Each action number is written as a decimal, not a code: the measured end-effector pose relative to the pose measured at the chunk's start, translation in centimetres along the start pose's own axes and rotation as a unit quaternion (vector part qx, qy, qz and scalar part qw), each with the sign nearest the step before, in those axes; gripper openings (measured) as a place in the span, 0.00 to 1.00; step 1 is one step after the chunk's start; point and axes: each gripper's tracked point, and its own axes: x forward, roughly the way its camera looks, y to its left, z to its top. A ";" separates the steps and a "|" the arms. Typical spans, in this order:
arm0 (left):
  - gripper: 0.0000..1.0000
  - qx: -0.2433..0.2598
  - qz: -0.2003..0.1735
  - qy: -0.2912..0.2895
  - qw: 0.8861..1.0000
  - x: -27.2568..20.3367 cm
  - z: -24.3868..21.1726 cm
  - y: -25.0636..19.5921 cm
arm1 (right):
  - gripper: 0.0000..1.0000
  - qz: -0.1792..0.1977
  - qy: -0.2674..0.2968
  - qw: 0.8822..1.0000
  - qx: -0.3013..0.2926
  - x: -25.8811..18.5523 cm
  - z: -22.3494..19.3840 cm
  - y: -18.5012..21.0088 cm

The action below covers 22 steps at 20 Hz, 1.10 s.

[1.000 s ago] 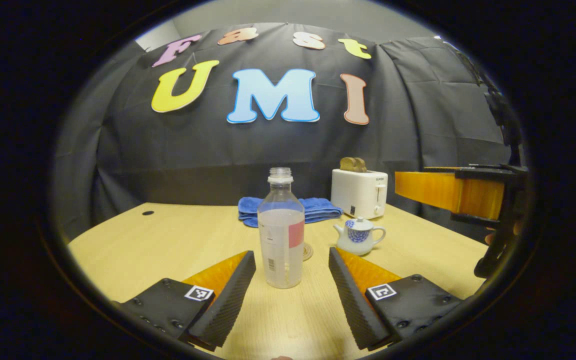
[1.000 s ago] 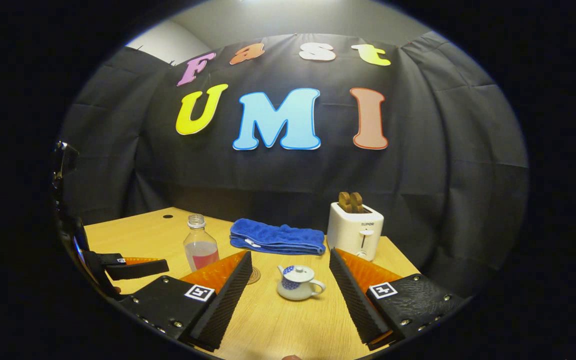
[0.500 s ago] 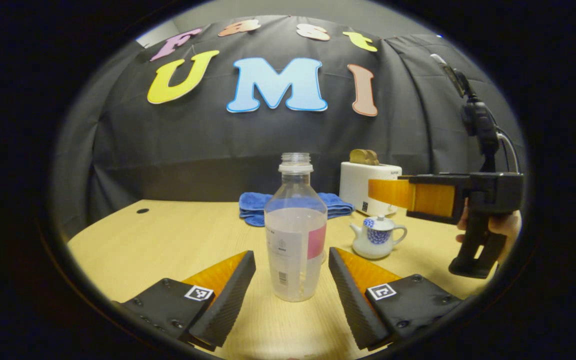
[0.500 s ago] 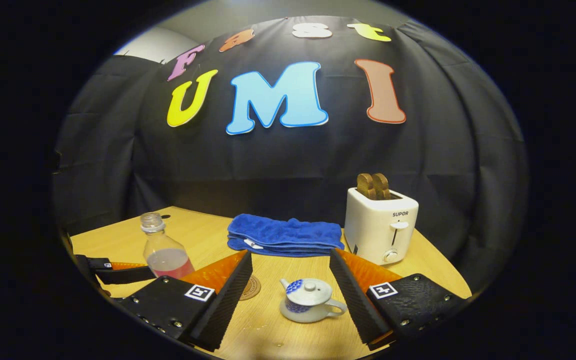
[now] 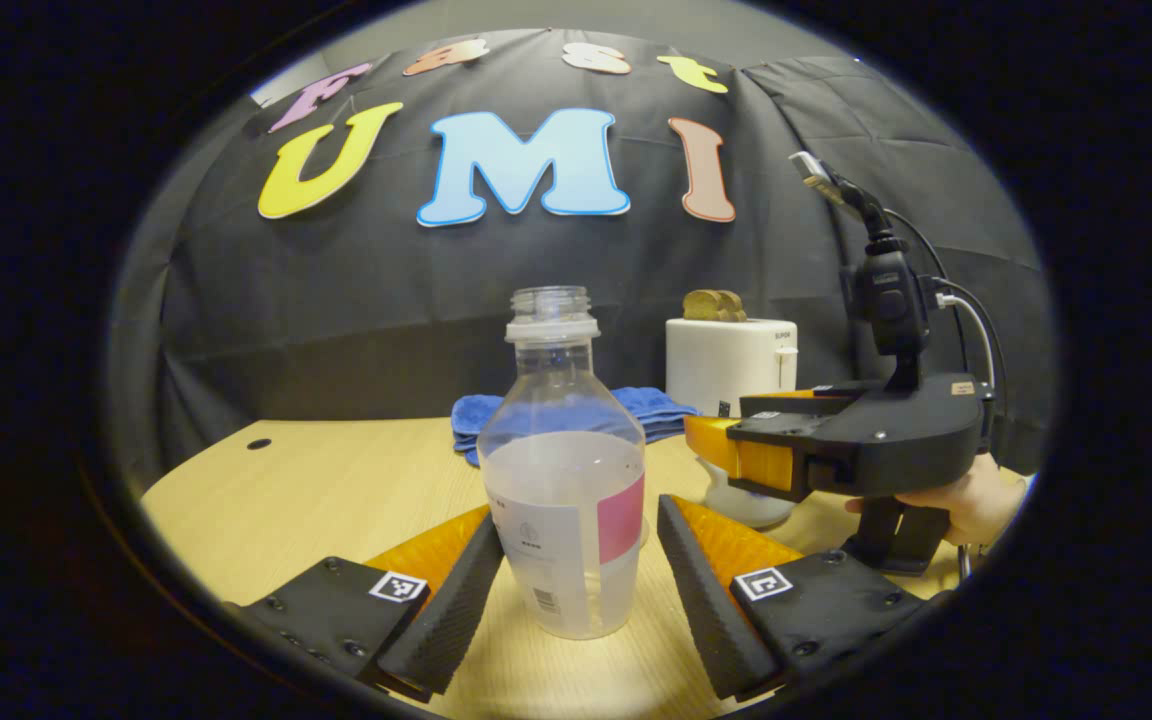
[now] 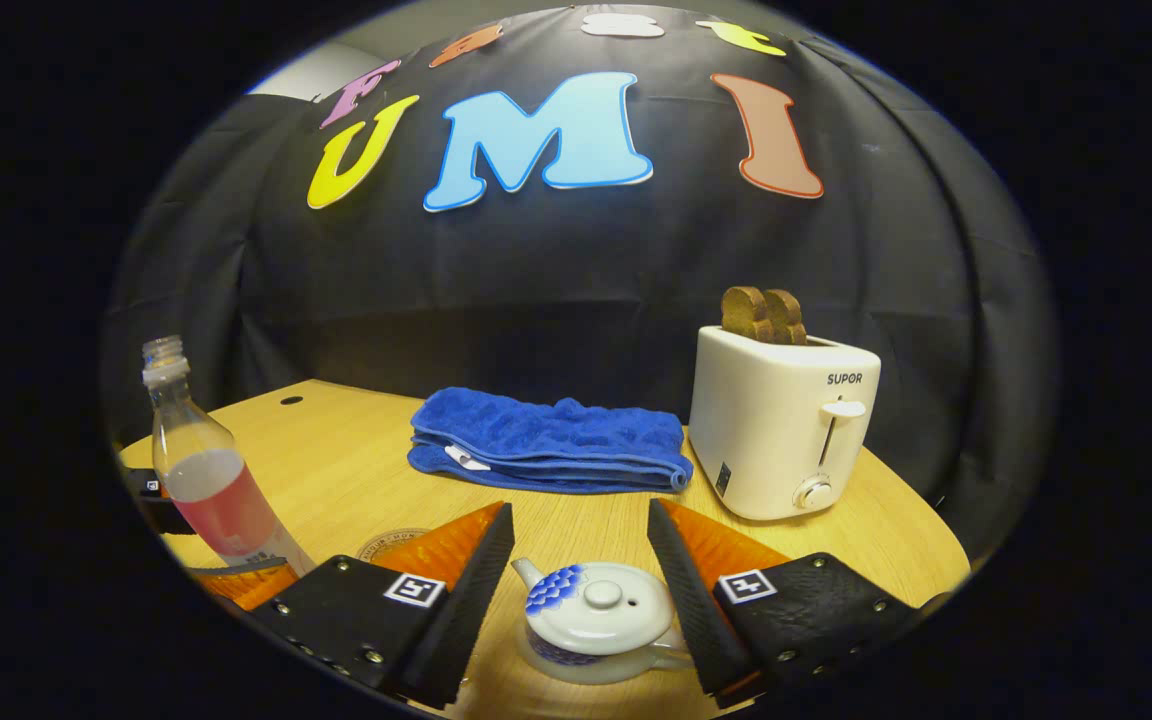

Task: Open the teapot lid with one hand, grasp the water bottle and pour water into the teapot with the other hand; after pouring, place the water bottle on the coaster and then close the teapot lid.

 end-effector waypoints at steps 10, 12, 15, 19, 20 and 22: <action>0.89 -0.015 0.003 -0.005 1.000 0.4 0.2 0.1 | 0.52 -0.006 -0.015 1.000 -0.018 0.9 0.2 -0.2; 0.88 -0.015 0.002 -0.004 1.000 0.3 0.1 0.0 | 0.53 -0.013 -0.023 1.000 -0.003 1.2 0.6 -0.8; 0.87 -0.019 0.001 -0.005 1.000 0.2 0.2 0.1 | 0.30 -0.014 -0.026 1.000 -0.003 0.5 0.5 -0.8; 0.85 -0.028 0.001 -0.006 1.000 0.0 0.3 0.0 | 0.14 -0.012 -0.032 0.999 0.009 0.7 0.7 -0.9; 0.84 -0.034 0.000 -0.008 0.999 -0.1 0.3 0.0 | 0.14 -0.011 -0.033 0.999 0.008 0.7 0.8 -0.9; 0.84 -0.039 0.000 -0.009 0.999 -0.1 0.3 0.1 | 0.13 -0.007 -0.042 0.999 0.003 0.6 1.1 -0.6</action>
